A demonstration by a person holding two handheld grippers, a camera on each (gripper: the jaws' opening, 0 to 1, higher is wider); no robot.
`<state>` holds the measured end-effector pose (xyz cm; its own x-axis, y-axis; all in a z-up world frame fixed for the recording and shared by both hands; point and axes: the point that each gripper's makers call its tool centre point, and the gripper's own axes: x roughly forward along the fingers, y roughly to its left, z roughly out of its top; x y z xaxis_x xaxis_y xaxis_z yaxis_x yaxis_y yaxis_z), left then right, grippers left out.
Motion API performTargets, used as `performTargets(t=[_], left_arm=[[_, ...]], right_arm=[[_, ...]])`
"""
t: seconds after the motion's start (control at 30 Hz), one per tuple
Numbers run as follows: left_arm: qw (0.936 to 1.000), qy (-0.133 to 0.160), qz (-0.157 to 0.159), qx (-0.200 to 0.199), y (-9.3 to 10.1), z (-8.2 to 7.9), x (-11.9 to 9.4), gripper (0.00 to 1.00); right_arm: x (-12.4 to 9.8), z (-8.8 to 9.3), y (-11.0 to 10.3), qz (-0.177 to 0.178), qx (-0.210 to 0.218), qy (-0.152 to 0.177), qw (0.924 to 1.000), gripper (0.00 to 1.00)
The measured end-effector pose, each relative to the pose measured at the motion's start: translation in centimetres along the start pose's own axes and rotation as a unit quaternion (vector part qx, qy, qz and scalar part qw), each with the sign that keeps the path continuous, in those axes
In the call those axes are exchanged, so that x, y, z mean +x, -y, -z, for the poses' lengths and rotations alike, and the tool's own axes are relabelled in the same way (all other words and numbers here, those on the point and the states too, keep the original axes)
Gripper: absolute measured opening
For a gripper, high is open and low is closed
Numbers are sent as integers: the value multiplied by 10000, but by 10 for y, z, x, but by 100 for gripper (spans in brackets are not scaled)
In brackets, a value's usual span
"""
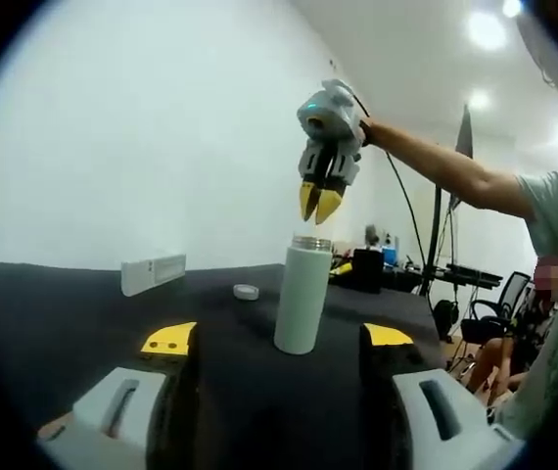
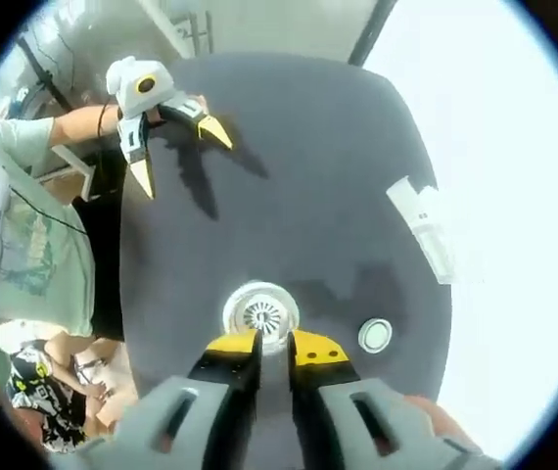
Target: Assemble the cup parts correctly, then place the assembled cup into the box.
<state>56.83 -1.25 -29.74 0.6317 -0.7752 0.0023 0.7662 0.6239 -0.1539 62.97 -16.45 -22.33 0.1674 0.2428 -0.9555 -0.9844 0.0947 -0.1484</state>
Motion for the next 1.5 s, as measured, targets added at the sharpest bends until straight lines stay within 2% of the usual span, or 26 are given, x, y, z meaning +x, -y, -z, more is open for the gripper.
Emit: performTargets(t=[0.17, 0.27, 0.33, 0.4, 0.47, 0.53, 0.67, 0.8, 0.9, 0.97, 1.03, 1.17, 1.23, 1.37, 1.5], left_arm=[[10000, 76, 41, -31, 4, -7, 6, 67], [9999, 70, 109, 12, 9, -9, 13, 67], [9998, 58, 176, 34, 14, -10, 21, 66], [9997, 3, 250, 14, 19, -9, 30, 63], [9996, -64, 256, 41, 21, -8, 40, 59], [9995, -89, 294, 74, 23, -7, 49, 59], [9989, -112, 438, 73, 31, -7, 72, 62], [9985, -202, 490, 120, 34, -2, 93, 63], [9984, -216, 522, 79, 35, 1, 107, 65], [9983, -233, 529, 91, 35, 3, 113, 66], [9980, -246, 570, 62, 37, 4, 120, 67], [9976, -316, 592, 139, 39, 9, 133, 67], [9975, -325, 610, 142, 40, 10, 139, 67], [9971, -399, 612, 203, 37, 16, 148, 66], [9970, -385, 654, 181, 39, 18, 156, 66]], right_arm=[[-15, 10, 9, 210, 128, 371, 9990, 17], [-21, 13, 18, 334, 325, 782, 9959, 17], [-25, 12, 23, 418, 401, 1200, 9911, 18], [-31, 9, 33, 684, 428, 1681, 9825, 19], [-34, 11, 40, 885, 465, 1985, 9750, 19], [-35, 16, 46, 1075, 516, 2195, 9683, 19], [-35, 28, 57, 1240, 751, 2709, 9516, 22], [-30, 42, 67, 1352, 1082, 3274, 9289, 22], [-22, 55, 74, 1482, 1268, 3451, 9181, 22], [-19, 61, 81, 1702, 1281, 3649, 9064, 21], [-15, 66, 84, 1675, 1500, 3970, 8898, 21], [-10, 77, 90, 1818, 1699, 4280, 8688, 21], [-6, 82, 92, 1737, 1931, 4479, 8555, 21], [3, 91, 94, 1687, 2123, 4677, 8413, 21], [11, 98, 97, 1660, 2242, 4717, 8365, 21]])
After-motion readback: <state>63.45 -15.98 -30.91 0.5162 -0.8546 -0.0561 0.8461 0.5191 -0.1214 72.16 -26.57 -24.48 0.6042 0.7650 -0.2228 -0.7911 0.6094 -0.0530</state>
